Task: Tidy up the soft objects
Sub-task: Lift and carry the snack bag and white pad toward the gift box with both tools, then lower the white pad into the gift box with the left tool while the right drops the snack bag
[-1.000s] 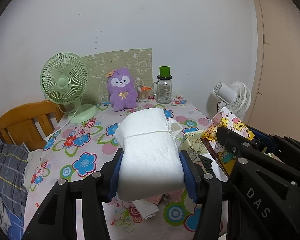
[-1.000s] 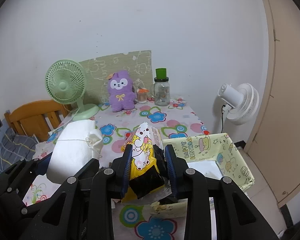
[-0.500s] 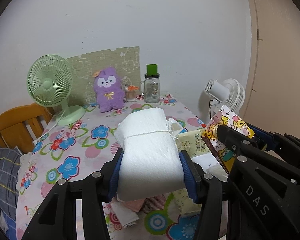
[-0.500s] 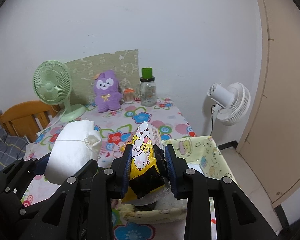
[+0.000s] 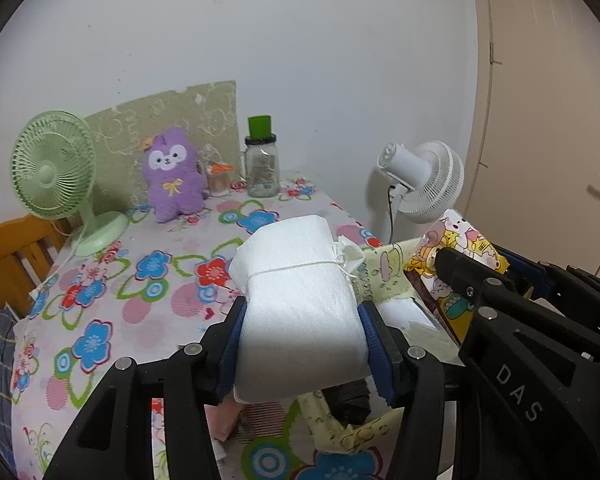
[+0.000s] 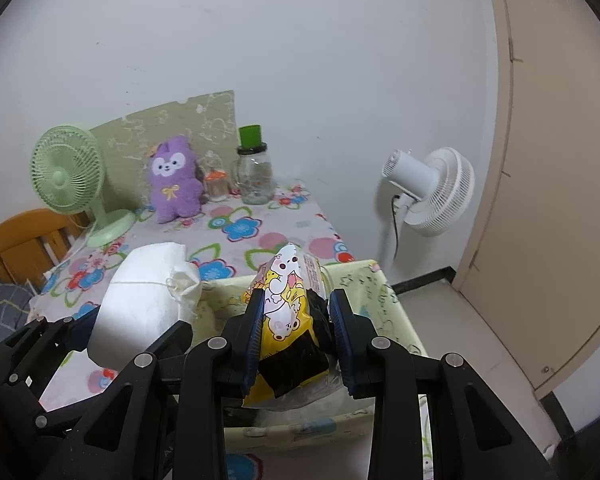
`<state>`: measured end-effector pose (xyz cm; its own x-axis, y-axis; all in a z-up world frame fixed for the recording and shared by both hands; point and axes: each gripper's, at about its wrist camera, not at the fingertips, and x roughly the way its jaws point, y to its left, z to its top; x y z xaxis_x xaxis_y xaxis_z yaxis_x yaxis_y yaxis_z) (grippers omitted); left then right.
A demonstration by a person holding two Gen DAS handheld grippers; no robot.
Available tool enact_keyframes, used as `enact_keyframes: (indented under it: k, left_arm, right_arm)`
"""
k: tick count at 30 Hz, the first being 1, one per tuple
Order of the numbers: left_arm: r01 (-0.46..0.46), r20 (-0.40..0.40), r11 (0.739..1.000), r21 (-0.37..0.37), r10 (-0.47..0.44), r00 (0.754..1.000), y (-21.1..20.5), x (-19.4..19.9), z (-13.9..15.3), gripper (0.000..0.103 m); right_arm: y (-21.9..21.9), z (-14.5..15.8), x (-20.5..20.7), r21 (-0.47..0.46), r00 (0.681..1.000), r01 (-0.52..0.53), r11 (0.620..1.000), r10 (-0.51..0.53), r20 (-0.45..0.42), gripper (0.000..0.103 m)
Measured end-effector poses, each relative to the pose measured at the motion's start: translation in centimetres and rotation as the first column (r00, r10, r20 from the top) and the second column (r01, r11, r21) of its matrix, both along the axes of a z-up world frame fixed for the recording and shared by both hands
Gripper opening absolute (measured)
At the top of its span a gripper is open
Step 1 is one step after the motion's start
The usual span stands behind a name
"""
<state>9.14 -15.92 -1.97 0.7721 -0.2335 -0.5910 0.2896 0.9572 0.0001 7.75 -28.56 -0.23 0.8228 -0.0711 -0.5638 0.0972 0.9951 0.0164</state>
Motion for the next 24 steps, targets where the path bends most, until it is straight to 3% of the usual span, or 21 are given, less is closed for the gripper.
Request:
enact_keyframes:
  k: [18,24]
  left_arm:
    - [0.077,-0.069,0.996,0.045,-0.074,0.995,-3.9,2.9,-2.8,0.057]
    - [0.085,-0.105,0.995,0.049,-0.079,0.991,-4.3,3.7,-3.8,0.075]
  right_arm:
    - [-3.0,-2.4,2.4,0.021,0.997,0.061,0.998,-0.06,-0.056,0.036]
    - [-3.0,-3.4,3.5,0.029,0.995,0.053,0.998,-0.05,-0.082,0.036]
